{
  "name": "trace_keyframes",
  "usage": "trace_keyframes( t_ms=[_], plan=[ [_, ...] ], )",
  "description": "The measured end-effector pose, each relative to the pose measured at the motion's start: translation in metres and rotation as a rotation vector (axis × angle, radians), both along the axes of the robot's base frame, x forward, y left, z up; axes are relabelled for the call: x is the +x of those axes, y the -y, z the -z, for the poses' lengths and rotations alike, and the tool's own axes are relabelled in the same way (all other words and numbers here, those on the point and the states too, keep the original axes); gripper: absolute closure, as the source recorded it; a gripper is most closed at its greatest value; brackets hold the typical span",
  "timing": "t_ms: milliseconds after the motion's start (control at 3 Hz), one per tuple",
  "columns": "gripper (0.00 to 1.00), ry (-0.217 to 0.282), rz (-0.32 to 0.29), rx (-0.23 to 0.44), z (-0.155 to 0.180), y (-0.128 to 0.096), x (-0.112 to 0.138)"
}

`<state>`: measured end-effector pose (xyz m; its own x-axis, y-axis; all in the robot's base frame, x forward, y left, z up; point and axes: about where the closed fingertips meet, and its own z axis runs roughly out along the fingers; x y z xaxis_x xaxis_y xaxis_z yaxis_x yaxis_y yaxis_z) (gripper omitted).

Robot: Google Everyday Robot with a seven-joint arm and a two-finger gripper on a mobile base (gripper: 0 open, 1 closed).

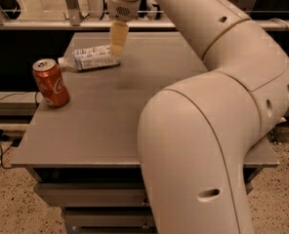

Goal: Place blue plastic bottle upright

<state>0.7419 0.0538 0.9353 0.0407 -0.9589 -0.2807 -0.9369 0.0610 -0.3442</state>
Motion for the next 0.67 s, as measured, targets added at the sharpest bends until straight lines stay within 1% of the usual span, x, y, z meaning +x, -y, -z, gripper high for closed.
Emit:
trace_keyframes(
  t_ms=[333, 667],
  plan=[
    [0.0, -0.037, -0.021, -0.03, 0.011, -0.002, -0.006],
    [0.0, -0.051, -0.024, -0.024, 0.015, -0.018, -0.01]
  ],
)
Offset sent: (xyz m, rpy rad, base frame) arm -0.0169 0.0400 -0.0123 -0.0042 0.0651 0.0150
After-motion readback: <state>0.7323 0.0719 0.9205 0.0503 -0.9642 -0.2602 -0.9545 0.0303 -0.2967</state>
